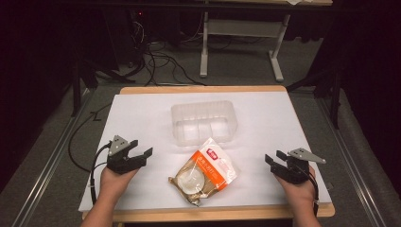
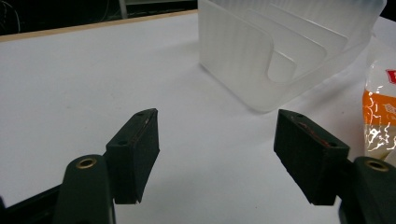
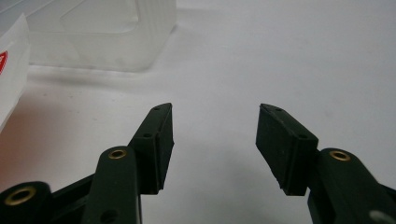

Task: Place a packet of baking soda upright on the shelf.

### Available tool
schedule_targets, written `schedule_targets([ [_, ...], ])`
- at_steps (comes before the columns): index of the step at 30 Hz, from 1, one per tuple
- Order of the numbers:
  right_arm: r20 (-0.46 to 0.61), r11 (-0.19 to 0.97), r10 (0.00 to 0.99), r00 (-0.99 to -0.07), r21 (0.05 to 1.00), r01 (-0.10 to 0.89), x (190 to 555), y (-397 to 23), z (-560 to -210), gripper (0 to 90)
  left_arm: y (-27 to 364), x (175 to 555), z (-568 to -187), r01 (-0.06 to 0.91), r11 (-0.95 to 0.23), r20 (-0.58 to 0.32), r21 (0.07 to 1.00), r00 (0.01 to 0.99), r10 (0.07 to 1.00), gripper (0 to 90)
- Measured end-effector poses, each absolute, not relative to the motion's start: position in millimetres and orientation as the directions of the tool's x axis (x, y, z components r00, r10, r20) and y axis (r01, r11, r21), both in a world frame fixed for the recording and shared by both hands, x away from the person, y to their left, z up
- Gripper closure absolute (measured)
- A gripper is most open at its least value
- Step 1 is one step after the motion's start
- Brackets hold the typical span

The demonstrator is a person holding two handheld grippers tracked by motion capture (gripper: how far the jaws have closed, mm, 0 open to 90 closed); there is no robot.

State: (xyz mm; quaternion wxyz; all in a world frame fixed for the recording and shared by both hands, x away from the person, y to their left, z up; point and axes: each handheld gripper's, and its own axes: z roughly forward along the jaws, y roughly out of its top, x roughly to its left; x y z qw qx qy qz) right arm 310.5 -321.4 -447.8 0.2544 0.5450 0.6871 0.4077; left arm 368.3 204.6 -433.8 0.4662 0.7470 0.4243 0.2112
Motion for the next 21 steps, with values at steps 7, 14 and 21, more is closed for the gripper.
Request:
schedule_targets([
  [7,0.098,0.064,0.959,-0.265,0.840,0.539,310.9,-323.1,-447.8,46.2,206.3,370.0,-434.0,0.440,-0.201,-0.085,0.875,0.549,0.831,31.5],
  [14,0.097,0.063,0.959,-0.265,0.844,0.533,310.0,-322.3,-447.1,46.9,204.0,369.7,-434.5,0.437,-0.212,-0.079,0.874,0.559,0.826,31.5],
  [21,0.108,0.059,0.954,-0.281,0.847,0.528,309.5,-322.1,-446.4,51.6,204.7,370.1,-434.6,0.437,-0.209,-0.080,0.875,0.556,0.827,31.5],
])
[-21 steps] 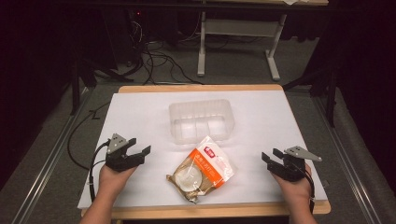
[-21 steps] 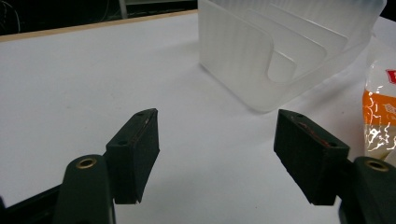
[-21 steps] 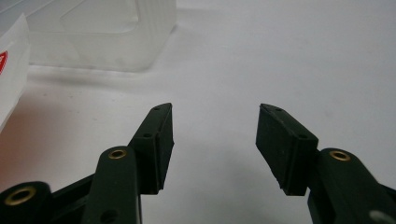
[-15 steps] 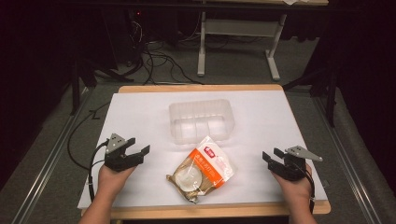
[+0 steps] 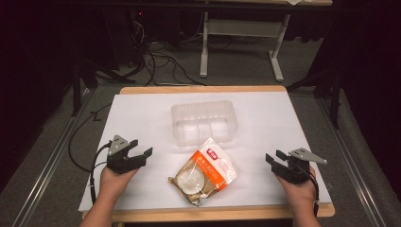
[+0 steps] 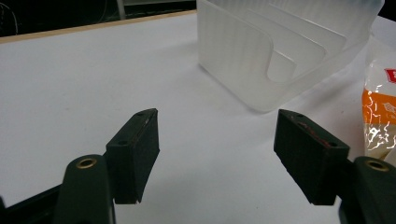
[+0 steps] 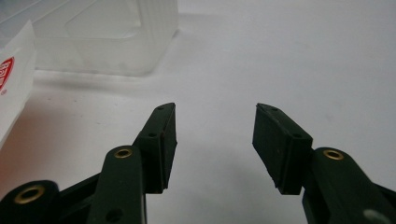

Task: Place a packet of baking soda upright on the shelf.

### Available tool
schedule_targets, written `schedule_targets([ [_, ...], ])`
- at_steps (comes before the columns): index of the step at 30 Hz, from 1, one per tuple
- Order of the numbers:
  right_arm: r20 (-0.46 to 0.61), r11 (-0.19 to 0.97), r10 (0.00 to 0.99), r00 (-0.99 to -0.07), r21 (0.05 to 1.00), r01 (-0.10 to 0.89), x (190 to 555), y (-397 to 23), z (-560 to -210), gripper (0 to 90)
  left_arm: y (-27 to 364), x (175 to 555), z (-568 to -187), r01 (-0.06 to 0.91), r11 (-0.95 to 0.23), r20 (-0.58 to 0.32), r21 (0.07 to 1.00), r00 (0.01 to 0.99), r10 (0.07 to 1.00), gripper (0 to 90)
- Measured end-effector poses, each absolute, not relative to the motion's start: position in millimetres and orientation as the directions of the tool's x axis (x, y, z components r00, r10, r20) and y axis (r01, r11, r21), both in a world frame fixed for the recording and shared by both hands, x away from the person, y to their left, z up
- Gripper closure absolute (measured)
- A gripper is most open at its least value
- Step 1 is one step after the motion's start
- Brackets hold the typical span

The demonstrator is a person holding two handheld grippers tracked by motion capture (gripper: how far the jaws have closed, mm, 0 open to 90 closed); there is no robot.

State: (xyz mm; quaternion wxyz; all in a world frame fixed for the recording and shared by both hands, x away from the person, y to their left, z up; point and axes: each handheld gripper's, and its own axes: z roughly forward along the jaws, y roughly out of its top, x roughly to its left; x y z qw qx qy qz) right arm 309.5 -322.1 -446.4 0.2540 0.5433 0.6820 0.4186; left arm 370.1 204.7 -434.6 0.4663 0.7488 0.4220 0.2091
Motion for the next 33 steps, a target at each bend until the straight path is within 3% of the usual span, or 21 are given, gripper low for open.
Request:
schedule_targets([
  [10,0.093,0.072,0.947,-0.307,0.870,0.488,305.4,-313.1,-437.5,48.7,204.0,370.3,-435.1,0.438,-0.219,-0.075,0.872,0.561,0.824,31.4],
  [33,0.104,0.141,0.862,-0.496,0.891,0.431,295.1,-241.4,-427.5,37.0,200.9,371.0,-435.9,0.433,-0.249,-0.052,0.866,0.573,0.818,31.0],
])
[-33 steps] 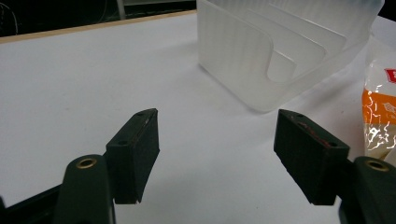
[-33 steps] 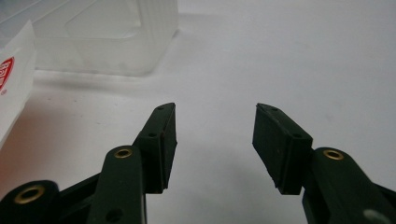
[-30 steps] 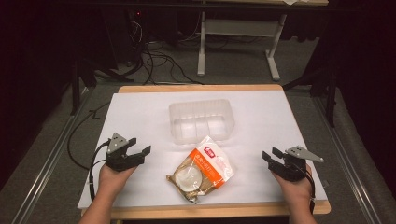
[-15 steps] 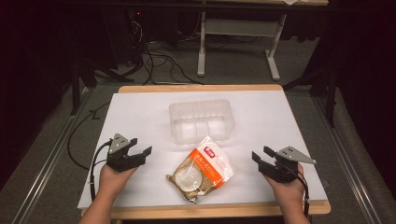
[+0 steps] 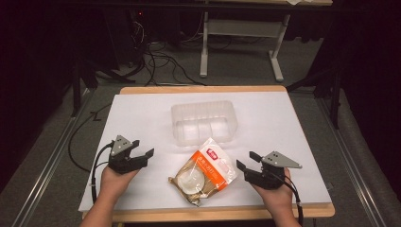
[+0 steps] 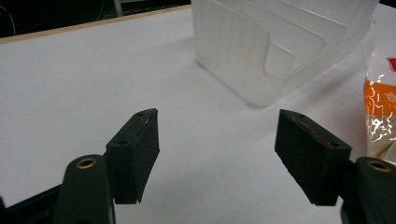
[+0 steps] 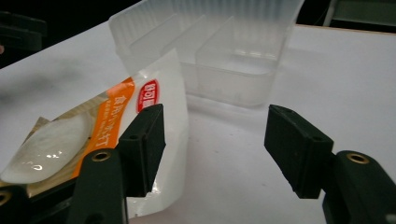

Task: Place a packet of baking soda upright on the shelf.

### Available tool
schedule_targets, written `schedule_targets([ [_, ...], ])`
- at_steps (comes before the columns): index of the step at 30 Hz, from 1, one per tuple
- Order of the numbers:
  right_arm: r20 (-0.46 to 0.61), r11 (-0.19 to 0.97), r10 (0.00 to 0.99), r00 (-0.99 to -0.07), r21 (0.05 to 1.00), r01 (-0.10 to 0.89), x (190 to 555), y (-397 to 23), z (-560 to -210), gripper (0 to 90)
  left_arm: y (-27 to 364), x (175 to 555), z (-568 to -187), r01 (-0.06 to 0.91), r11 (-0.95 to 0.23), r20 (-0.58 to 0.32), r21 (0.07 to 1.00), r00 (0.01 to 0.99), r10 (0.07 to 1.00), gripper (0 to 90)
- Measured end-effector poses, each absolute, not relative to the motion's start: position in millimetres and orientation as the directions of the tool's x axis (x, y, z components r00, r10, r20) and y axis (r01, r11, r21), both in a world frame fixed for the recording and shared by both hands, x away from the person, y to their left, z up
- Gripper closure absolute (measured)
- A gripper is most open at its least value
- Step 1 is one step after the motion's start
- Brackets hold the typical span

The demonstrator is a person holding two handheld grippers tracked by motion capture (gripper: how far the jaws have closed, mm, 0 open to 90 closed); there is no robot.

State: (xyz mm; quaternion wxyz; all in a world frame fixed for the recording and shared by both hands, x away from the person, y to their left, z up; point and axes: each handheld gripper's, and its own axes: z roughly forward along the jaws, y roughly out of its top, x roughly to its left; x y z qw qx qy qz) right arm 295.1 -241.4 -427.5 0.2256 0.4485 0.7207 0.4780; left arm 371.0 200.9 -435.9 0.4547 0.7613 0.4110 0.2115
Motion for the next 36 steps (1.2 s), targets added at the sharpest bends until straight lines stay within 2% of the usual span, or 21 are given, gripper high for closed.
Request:
schedule_targets([
  [4,0.101,0.159,0.850,-0.516,0.886,0.436,294.6,-233.9,-429.2,34.1,200.8,370.8,-435.8,0.433,-0.250,-0.051,0.866,0.573,0.818,31.0],
  [10,0.151,0.154,0.835,-0.529,0.859,0.488,299.6,-224.8,-437.1,26.2,200.3,370.9,-436.0,0.434,-0.254,-0.049,0.865,0.576,0.816,31.0],
  [18,0.242,0.135,0.815,-0.526,0.805,0.578,310.6,-222.4,-455.7,26.1,199.2,371.0,-436.6,0.431,-0.266,-0.039,0.862,0.580,0.813,30.9],
  [24,0.267,0.149,0.794,-0.546,0.785,0.602,314.5,-214.8,-464.0,27.0,199.2,371.2,-436.6,0.432,-0.267,-0.039,0.862,0.580,0.814,30.9],
  [27,0.277,0.162,0.776,-0.566,0.780,0.604,313.9,-208.7,-466.5,30.6,199.2,370.8,-436.2,0.432,-0.272,-0.036,0.860,0.583,0.812,30.9],
  [29,0.274,0.168,0.773,-0.572,0.781,0.602,312.0,-204.9,-466.5,37.8,199.2,370.7,-436.1,0.429,-0.273,-0.032,0.861,0.582,0.813,30.8],
  [32,0.264,0.150,0.782,-0.565,0.801,0.580,309.7,-209.7,-462.2,55.2,199.4,370.8,-436.1,0.430,-0.273,-0.033,0.861,0.582,0.813,30.9],
  [33,0.273,0.140,0.779,-0.565,0.802,0.580,309.5,-211.9,-460.8,55.2,199.4,370.8,-436.1,0.430,-0.273,-0.033,0.861,0.582,0.813,30.8],
  [34,0.286,0.124,0.774,-0.564,0.806,0.579,309.1,-215.1,-458.5,66.7,199.4,370.9,-436.1,0.430,-0.274,-0.032,0.860,0.582,0.812,30.9],
  [35,0.287,0.118,0.771,-0.568,0.813,0.571,309.1,-217.2,-457.1,70.5,199.4,370.9,-436.1,0.430,-0.274,-0.032,0.860,0.582,0.812,30.8],
  [36,0.287,0.118,0.771,-0.568,0.813,0.571,309.1,-217.2,-457.1,70.5,199.4,370.8,-436.1,0.431,-0.275,-0.033,0.859,0.583,0.812,30.8],
])
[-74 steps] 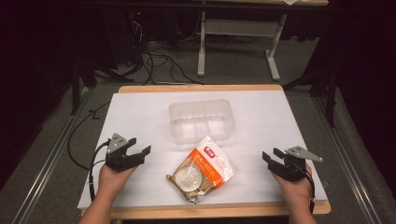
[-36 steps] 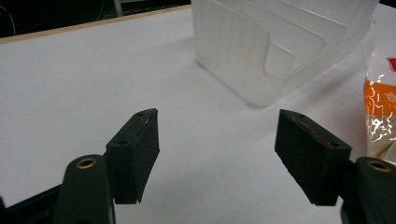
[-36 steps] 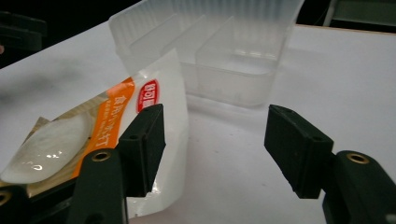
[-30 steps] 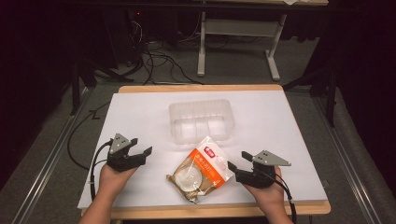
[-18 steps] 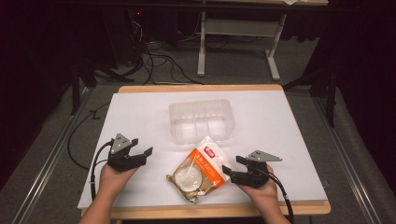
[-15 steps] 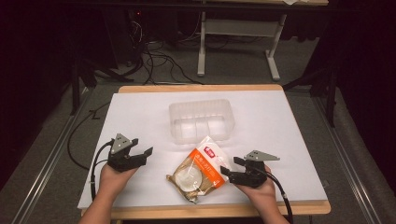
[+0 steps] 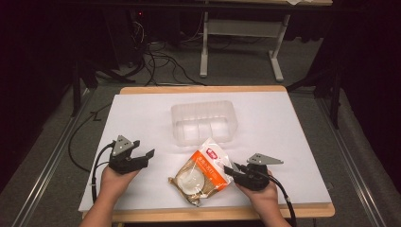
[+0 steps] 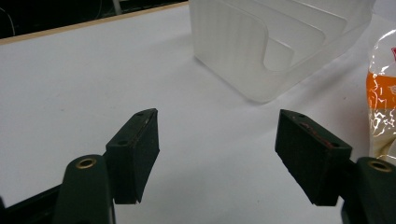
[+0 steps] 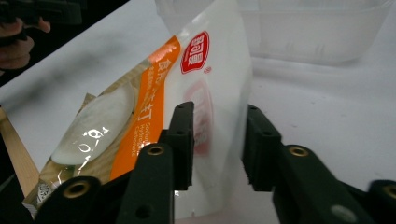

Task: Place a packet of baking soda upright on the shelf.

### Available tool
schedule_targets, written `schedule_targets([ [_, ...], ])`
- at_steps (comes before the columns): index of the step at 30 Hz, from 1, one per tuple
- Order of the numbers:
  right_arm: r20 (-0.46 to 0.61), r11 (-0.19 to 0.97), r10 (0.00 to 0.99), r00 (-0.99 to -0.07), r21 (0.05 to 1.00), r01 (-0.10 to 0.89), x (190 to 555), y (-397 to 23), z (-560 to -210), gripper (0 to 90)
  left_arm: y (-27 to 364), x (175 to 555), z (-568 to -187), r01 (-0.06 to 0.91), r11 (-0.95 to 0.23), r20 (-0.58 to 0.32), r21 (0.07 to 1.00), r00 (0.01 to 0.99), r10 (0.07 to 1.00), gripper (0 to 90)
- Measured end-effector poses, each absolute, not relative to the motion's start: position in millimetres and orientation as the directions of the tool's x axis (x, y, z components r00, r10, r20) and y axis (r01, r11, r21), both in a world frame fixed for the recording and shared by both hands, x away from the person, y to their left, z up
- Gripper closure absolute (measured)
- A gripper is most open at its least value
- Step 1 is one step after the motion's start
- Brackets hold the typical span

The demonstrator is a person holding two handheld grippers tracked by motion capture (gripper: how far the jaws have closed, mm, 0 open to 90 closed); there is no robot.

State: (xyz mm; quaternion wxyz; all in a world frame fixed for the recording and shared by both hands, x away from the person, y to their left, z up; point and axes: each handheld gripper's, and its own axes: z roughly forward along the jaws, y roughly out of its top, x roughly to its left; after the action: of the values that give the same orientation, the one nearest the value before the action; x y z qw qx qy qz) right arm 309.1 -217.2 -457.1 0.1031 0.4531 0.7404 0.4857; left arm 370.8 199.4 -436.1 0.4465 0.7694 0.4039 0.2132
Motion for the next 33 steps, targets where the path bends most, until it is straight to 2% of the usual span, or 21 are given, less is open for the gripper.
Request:
schedule_targets([
  [2,0.273,0.130,0.764,-0.585,0.823,0.554,306.7,-218.8,-452.7,81.7,199.0,370.6,-436.1,0.429,-0.276,-0.030,0.860,0.583,0.812,30.9],
  [6,0.268,0.137,0.747,-0.609,0.833,0.535,304.4,-217.8,-447.9,89.5,198.5,370.5,-436.3,0.431,-0.280,-0.028,0.858,0.584,0.811,30.8],
  [12,0.202,0.146,0.724,-0.660,0.890,0.432,290.5,-210.6,-423.5,90.0,198.8,370.6,-436.3,0.430,-0.282,-0.026,0.857,0.585,0.811,30.8],
  [18,0.194,0.123,0.723,-0.663,0.908,0.400,285.6,-218.3,-408.6,90.0,198.5,370.7,-436.5,0.430,-0.281,-0.027,0.858,0.585,0.811,30.9],
  [29,0.155,0.076,0.783,-0.603,0.937,0.340,283.0,-248.9,-388.3,90.0,198.7,371.1,-436.5,0.428,-0.280,-0.027,0.859,0.585,0.811,30.8],
  [33,0.108,0.073,0.835,-0.539,0.950,0.303,281.5,-269.2,-378.4,90.0,199.0,371.2,-436.5,0.427,-0.281,-0.026,0.859,0.585,0.811,30.8],
])
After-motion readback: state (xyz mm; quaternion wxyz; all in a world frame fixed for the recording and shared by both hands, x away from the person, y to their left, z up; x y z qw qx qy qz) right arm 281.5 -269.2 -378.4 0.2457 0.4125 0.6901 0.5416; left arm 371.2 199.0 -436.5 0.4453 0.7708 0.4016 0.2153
